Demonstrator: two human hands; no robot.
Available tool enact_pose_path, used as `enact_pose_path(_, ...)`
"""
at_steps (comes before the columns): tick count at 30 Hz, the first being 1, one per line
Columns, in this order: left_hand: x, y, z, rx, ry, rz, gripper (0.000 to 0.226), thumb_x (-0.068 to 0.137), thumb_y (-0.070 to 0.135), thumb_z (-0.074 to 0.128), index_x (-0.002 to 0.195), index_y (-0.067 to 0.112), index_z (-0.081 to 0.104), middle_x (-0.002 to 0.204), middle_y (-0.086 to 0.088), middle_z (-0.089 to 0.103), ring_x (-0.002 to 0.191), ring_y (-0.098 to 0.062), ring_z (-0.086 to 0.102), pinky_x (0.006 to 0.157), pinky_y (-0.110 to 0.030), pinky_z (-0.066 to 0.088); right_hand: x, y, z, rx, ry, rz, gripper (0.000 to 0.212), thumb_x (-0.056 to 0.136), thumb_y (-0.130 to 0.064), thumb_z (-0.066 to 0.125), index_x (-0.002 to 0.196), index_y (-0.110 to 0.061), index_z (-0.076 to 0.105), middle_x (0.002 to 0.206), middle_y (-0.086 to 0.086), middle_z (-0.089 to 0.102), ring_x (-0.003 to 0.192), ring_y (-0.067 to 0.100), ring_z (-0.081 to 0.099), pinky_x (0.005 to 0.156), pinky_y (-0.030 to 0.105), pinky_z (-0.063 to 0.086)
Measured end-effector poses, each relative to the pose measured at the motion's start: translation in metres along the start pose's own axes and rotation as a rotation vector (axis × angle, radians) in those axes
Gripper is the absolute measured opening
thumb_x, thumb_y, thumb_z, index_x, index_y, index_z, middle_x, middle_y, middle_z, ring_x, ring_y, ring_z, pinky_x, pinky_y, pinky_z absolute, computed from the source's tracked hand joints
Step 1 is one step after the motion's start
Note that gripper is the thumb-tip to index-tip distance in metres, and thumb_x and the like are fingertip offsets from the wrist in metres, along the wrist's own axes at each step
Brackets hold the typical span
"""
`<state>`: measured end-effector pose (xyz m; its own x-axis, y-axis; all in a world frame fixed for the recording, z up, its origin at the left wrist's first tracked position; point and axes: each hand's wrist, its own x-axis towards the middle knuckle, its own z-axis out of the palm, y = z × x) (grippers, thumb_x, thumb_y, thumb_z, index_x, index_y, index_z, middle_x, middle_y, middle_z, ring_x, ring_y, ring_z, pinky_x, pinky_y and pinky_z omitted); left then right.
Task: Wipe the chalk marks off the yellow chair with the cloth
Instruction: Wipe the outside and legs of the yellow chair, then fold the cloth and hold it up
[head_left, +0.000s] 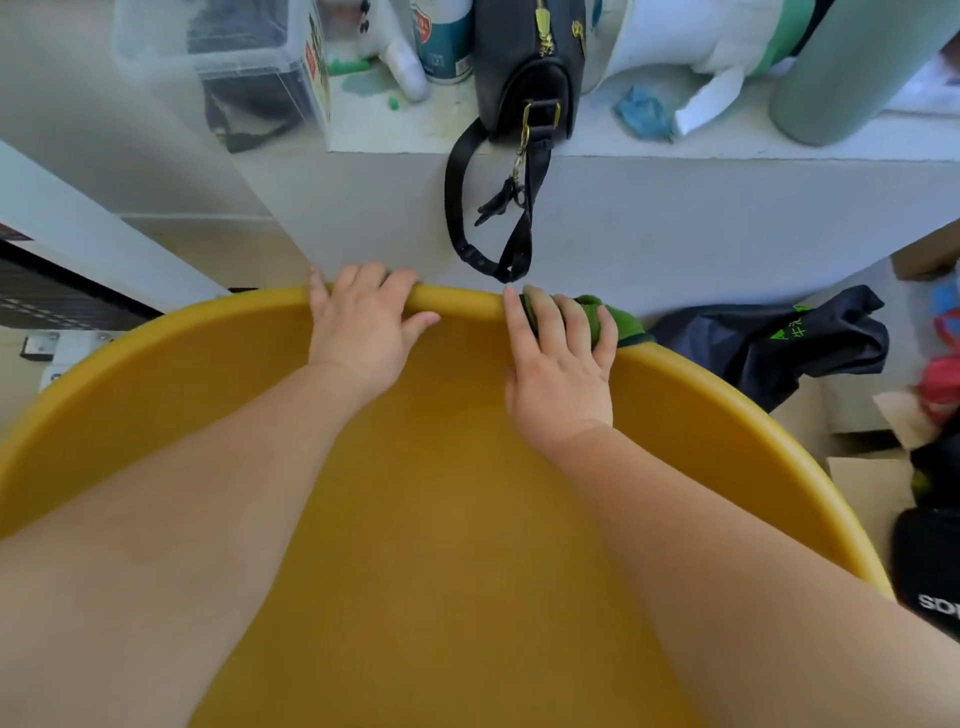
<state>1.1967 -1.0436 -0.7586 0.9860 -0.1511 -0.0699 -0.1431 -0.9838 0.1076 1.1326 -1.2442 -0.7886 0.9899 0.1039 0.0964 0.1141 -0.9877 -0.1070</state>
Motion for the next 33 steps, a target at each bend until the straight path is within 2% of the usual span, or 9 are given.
enact_pose_path(10,0.070,-0.001,-0.015,0.070,0.019,-0.028,0.049,0.096,0.058,0.040,0.130,0.025,0.052,0.124,-0.005,0.057,0.122,-0.030,0.048,0.114,-0.065,0.016,0.072,0.024,-0.013,-0.021,-0.077,-0.051,0.081,0.096,-0.002,0.041,0.164,-0.027,0.007,0.171,0.004,0.014,0.156,0.029,0.012,0.127,0.048,0.000)
enact_pose_path(13,0.080,0.003,-0.020,0.044,-0.006,-0.087,0.055,0.098,0.057,0.035,0.140,0.022,0.045,0.139,-0.009,0.050,0.134,-0.032,0.040,0.115,-0.063,0.016,0.091,0.029,-0.023,-0.092,-0.120,-0.094,0.076,0.100,-0.002,0.036,0.165,-0.022,0.001,0.172,0.012,0.000,0.158,0.031,0.006,0.127,0.045,0.004)
enact_pose_path(15,0.078,0.008,-0.021,0.029,-0.085,-0.067,0.068,0.097,0.061,0.031,0.153,0.022,0.024,0.160,-0.010,0.025,0.148,-0.033,0.017,0.118,-0.061,0.011,0.103,0.034,-0.032,-0.137,-0.150,-0.131,0.072,0.103,-0.004,0.037,0.165,-0.017,0.004,0.171,0.015,0.006,0.156,0.033,0.012,0.126,0.045,0.011)
enact_pose_path(17,0.069,0.011,-0.020,0.018,-0.143,-0.024,0.076,0.096,0.063,0.031,0.157,0.026,0.004,0.165,-0.005,0.000,0.151,-0.030,-0.001,0.119,-0.058,0.007,0.112,0.039,-0.041,-0.104,-0.158,-0.144,0.066,0.103,-0.002,0.038,0.164,-0.014,0.016,0.168,0.014,0.024,0.152,0.033,0.024,0.123,0.044,0.020)
enact_pose_path(20,0.042,0.013,-0.022,0.017,-0.194,0.021,0.079,0.096,0.059,0.037,0.157,0.027,-0.003,0.165,-0.002,-0.009,0.152,-0.025,-0.005,0.120,-0.057,0.007,0.111,0.040,-0.050,0.014,-0.116,-0.135,0.061,0.095,0.011,0.040,0.154,-0.005,0.042,0.151,0.018,0.052,0.135,0.039,0.047,0.114,0.049,0.035)
enact_pose_path(22,0.019,0.015,-0.025,-0.025,-0.223,0.013,0.080,0.096,0.055,0.042,0.157,0.029,-0.002,0.166,-0.001,-0.004,0.152,-0.025,0.000,0.120,-0.056,0.008,0.094,0.027,-0.053,0.087,-0.067,-0.212,0.058,0.081,0.018,0.047,0.135,0.004,0.061,0.127,0.025,0.068,0.110,0.044,0.063,0.095,0.055,0.052)
enact_pose_path(24,-0.006,0.023,-0.033,-0.142,-0.219,-0.017,0.080,0.095,0.050,0.049,0.157,0.029,0.003,0.165,-0.002,0.008,0.151,-0.025,0.010,0.120,-0.054,0.014,0.069,0.015,-0.052,0.171,-0.009,-0.277,0.054,0.072,0.018,0.058,0.123,0.005,0.069,0.114,0.025,0.073,0.095,0.043,0.069,0.081,0.054,0.058)
enact_pose_path(29,-0.088,0.059,-0.074,-0.700,-0.273,-0.095,0.072,0.091,0.038,0.064,0.153,0.028,0.027,0.153,0.000,0.039,0.139,-0.018,0.039,0.112,-0.037,0.033,-0.012,-0.011,-0.118,0.476,0.062,-0.108,0.045,0.079,0.012,0.070,0.123,-0.001,0.072,0.118,0.017,0.074,0.104,0.037,0.069,0.092,0.043,0.057)
enact_pose_path(33,-0.154,0.095,-0.130,-1.095,-0.335,-0.215,0.054,0.089,0.025,0.070,0.138,0.031,0.049,0.133,0.015,0.056,0.121,0.000,0.052,0.092,-0.010,0.039,-0.072,-0.021,-0.201,0.732,-0.081,0.184,0.035,0.095,-0.007,0.066,0.130,-0.012,0.070,0.124,0.007,0.073,0.118,0.026,0.064,0.099,0.028,0.045)
